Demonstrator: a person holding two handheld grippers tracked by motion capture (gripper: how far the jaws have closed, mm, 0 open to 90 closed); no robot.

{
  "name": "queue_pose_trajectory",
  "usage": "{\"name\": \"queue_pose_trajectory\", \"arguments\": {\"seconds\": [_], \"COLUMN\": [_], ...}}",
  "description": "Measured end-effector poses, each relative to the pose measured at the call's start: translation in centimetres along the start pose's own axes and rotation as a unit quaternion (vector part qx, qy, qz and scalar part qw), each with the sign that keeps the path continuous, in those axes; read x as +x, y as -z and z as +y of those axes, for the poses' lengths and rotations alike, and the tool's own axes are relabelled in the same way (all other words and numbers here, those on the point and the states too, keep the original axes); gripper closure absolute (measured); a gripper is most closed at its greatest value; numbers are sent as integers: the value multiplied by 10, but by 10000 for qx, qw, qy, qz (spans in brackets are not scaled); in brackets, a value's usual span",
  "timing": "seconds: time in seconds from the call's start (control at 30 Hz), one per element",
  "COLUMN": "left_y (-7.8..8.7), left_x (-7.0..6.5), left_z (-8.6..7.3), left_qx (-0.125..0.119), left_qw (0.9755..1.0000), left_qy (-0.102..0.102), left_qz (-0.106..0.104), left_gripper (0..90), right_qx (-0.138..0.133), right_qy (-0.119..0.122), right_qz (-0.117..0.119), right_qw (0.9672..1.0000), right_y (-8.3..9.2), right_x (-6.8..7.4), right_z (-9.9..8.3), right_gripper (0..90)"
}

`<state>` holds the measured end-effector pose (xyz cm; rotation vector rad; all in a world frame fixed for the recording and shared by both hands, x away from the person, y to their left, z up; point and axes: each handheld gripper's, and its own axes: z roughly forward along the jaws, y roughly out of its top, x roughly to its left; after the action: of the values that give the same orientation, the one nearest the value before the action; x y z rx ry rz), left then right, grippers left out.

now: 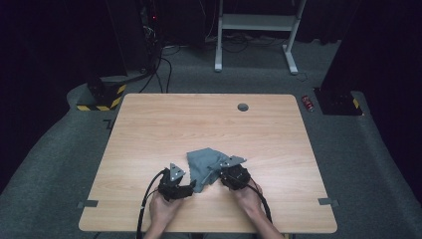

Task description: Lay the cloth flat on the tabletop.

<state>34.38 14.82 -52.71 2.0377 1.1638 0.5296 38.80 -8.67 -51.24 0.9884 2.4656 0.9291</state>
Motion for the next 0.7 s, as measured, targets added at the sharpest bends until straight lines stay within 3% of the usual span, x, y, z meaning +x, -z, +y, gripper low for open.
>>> {"name": "queue_pose_trajectory", "arguments": {"seconds": [0.03, 0.07, 0.3, 0.33, 0.4, 0.47, 0.6, 0.7], "left_y": [0, 0, 0, 0, 0, 0, 0, 0], "left_x": [0, 0, 0, 0, 0, 0, 0, 0], "left_z": [0, 0, 0, 0, 0, 0, 0, 0], "left_qx": [0, 0, -9, -10, -10, -12, 1, -3], "left_qw": [10000, 10000, 10000, 10000, 10000, 10000, 10000, 10000], "left_qy": [0, -1, 2, 3, 2, 4, 19, 18], "left_qz": [0, -1, -2, -3, -4, -5, -9, -10], "left_gripper": [307, 307, 307, 307, 308, 308, 317, 317], "right_qx": [0, -37, -274, -328, -338, -273, -169, -344], "right_qy": [0, 24, -81, -98, -104, -184, -621, -937], "right_qz": [0, 28, 74, 59, 50, -5, -92, -100], "right_qw": [10000, 10000, 9996, 9994, 9994, 9995, 9979, 9950], "right_y": [0, 4, 30, 42, 45, 55, 59, 70], "right_x": [0, -3, -15, -21, -24, -36, -53, -61], "right_z": [0, -1, -10, -15, -18, -32, -52, -59], "right_gripper": [810, 885, 890, 888, 888, 885, 811, 759]}}
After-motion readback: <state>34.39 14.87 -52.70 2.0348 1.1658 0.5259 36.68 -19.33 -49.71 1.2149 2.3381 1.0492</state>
